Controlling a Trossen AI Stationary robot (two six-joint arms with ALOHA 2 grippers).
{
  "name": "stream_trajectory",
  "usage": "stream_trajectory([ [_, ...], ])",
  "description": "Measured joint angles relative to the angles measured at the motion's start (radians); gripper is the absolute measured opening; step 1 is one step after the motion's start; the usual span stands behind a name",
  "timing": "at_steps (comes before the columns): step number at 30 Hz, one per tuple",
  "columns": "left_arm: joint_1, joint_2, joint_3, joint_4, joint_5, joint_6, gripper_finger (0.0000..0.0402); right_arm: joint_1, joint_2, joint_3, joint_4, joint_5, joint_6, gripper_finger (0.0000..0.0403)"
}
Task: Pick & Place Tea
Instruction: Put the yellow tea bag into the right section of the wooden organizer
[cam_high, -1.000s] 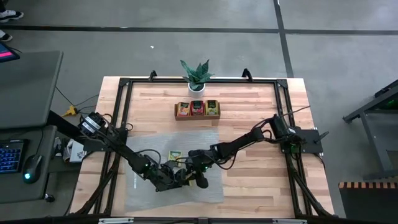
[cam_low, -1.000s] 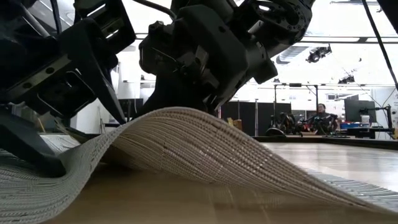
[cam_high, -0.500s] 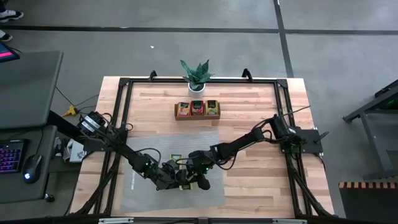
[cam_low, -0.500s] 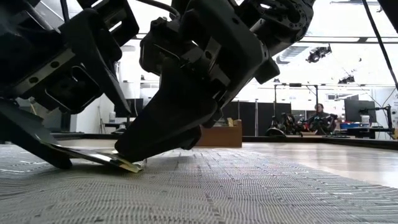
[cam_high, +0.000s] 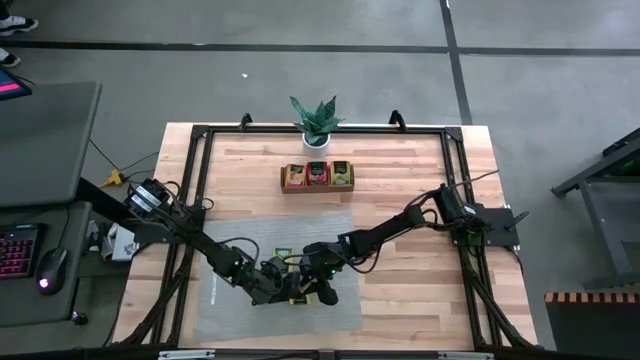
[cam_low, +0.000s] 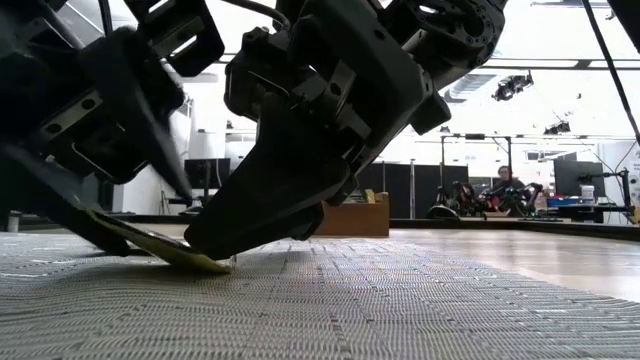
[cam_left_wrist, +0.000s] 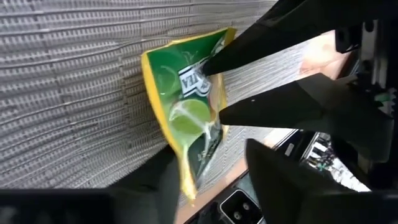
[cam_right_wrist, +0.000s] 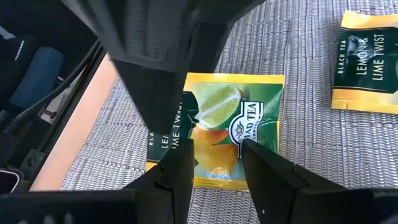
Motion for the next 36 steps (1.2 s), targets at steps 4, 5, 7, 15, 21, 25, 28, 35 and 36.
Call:
stream_trajectory([
  [4,0.000,0.000,0.000,-0.026,0.017,0.000,0.0087,0.000,0.000,0.000,0.000,0.001,0.000,0.0133],
  [5,0.000,0.000,0.000,-0.030,0.020,0.000,0.0063,0.000,0.000,0.000,0.000,0.001,0.000,0.0133],
  [7,-0.001,0.000,0.000,-0.035,0.025,0.014,0.0022,0.000,0.000,0.000,0.000,0.002,0.000,0.0133],
  [15,0.000,-0.002,0.001,-0.051,0.056,0.107,0.0003,-0.005,-0.004,-0.001,-0.001,-0.002,0.000,0.0133],
  [21,0.001,-0.002,0.001,-0.056,0.148,0.209,0.0001,-0.017,-0.053,-0.006,-0.042,-0.003,-0.028,0.0133],
  [25,-0.001,-0.005,0.002,-0.043,0.197,0.276,0.0000,-0.028,-0.109,-0.006,-0.106,0.004,-0.060,0.0133],
  [28,0.000,-0.027,0.002,-0.051,0.213,0.354,0.0000,-0.033,-0.149,-0.002,-0.168,0.007,-0.081,0.0133],
  [35,0.057,-0.123,0.002,-0.137,0.271,0.586,0.0000,-0.051,-0.239,-0.003,-0.247,-0.079,-0.079,0.0133],
  [36,0.070,-0.136,0.003,-0.144,0.285,0.626,0.0000,-0.052,-0.250,-0.003,-0.255,-0.090,-0.079,0.0133],
])
